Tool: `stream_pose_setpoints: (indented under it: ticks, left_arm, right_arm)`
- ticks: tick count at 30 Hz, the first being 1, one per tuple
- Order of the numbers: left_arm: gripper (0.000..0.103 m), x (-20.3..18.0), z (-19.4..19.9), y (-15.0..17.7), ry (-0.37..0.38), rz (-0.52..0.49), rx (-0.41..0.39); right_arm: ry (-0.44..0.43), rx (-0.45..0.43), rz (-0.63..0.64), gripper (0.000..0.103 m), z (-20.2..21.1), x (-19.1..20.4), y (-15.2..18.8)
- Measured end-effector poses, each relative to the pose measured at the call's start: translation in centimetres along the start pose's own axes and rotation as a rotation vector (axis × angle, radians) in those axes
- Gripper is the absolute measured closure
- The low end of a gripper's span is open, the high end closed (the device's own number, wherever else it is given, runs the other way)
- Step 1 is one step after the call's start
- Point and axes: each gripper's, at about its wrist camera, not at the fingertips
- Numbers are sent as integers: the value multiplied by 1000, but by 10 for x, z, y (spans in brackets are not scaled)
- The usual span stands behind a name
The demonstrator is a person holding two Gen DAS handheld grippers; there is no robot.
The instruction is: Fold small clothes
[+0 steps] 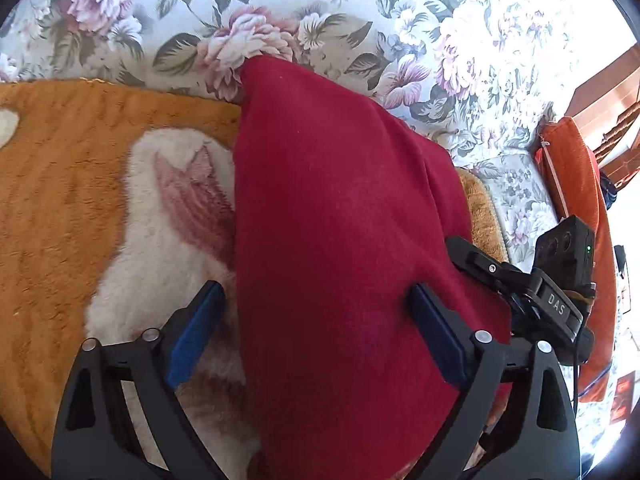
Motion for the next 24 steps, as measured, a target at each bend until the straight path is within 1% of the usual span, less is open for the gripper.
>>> stream_pose_setpoints:
  ticks: [3, 5, 6, 7, 8, 10, 13, 17, 20, 24]
  left_arm:
    - [9, 0, -3, 0, 8, -2, -13]
    - [10, -2, -4, 2, 6, -12, -24]
    - [17, -3, -3, 3, 13, -19, -26]
    - [19, -6, -2, 4, 9, -35, -30]
    - [21, -9, 0, 5, 1, -48, -32]
    - [30, -13, 5, 6, -6, -73, -37]
    - [38, -21, 21, 10, -26, -107, -46]
    - [39, -31, 45, 24, -45, -151, -63]
    - [39, -30, 68, 37, -52, -152, -74]
    - [39, -31, 99, 58, -73, -163, -80]
  right_arm:
    - [-8, -5, 15, 26, -2, 2, 0]
    - [-11, -14, 38, 33, -2, 6, 2]
    - [-6, -20, 48, 37, -1, 9, 2]
    - [6, -30, 65, 43, 2, 13, 4]
    - [12, -36, 77, 46, 4, 16, 4]
    - [24, -51, 113, 52, 11, 26, 7]
    - [36, -84, 160, 54, 25, 44, 11]
    - [10, -111, 197, 54, 46, 71, 21]
    - [-7, -104, 205, 54, 54, 87, 35]
    - [-48, -86, 213, 54, 64, 102, 60]
Point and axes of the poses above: each gripper's, at about its wrist camera, not at the fingertips, and z roughly against the way its jaws point, x to its left, y to its underside, and after that the axes turned 6 degrees about y, right-handed
